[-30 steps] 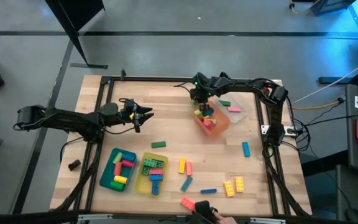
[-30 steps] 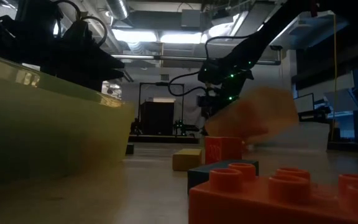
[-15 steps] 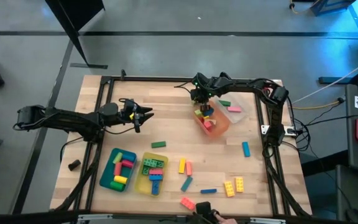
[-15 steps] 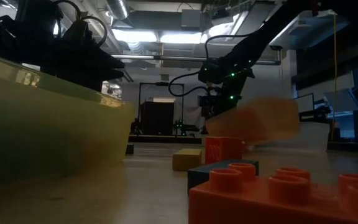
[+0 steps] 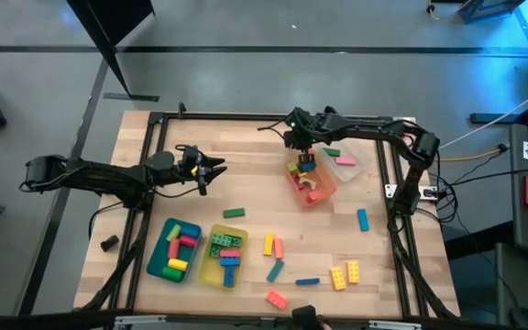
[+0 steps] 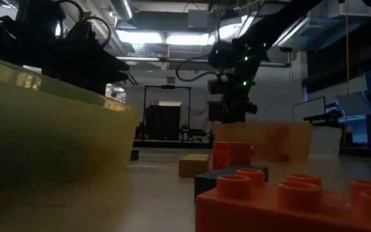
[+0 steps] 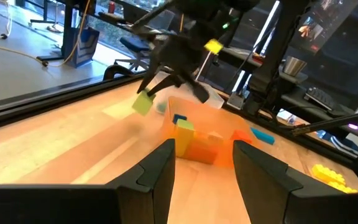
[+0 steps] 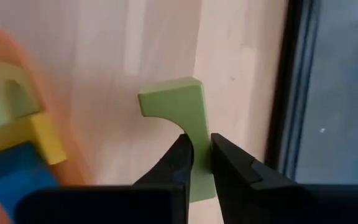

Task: Sort blocks by size
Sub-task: Put the light green arch block into the orange bin

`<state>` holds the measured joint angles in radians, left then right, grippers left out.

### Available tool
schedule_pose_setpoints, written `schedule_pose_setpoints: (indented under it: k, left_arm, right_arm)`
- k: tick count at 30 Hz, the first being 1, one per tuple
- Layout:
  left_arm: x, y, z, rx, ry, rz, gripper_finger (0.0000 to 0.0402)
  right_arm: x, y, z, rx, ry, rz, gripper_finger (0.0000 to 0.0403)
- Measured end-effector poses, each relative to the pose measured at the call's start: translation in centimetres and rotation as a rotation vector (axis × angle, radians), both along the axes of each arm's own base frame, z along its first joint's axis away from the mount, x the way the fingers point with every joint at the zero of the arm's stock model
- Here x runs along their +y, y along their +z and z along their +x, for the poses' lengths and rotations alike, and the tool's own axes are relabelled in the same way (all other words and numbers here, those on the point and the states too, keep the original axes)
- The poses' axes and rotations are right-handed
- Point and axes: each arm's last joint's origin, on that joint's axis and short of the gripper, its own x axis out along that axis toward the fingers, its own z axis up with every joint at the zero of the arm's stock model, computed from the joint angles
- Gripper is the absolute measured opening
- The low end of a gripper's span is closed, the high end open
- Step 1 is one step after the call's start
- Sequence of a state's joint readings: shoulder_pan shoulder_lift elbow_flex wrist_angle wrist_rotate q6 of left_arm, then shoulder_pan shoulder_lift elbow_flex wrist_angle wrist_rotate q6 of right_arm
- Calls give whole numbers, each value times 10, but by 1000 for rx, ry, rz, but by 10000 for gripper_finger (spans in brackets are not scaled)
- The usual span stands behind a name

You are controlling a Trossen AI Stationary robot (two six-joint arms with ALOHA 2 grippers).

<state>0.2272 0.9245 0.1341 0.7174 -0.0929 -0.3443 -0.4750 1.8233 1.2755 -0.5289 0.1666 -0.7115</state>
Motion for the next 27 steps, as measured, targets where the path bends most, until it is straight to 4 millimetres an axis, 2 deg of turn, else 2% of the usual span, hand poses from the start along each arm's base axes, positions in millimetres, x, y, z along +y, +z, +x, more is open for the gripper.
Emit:
schedule_pose_setpoints:
  k: [7,14,20,23,27]
  left_arm:
    - [0,0,0,0,0,0,145]
    - [0,0,0,3,0,0,145]
    - [0,0,0,-15,4,-55,145]
    - [0,0,0,-15,4,-57,145]
    - [0,0,0,-16,5,-58,145]
  right_arm:
    - [40,33,-4,34,35,-108,51]
    - [94,59,-11,3,41,-74,50]
    - [127,56,-15,21,-10,73,60]
    - [135,51,-17,56,-27,143,66]
    - [139,47,-20,91,-24,143,70]
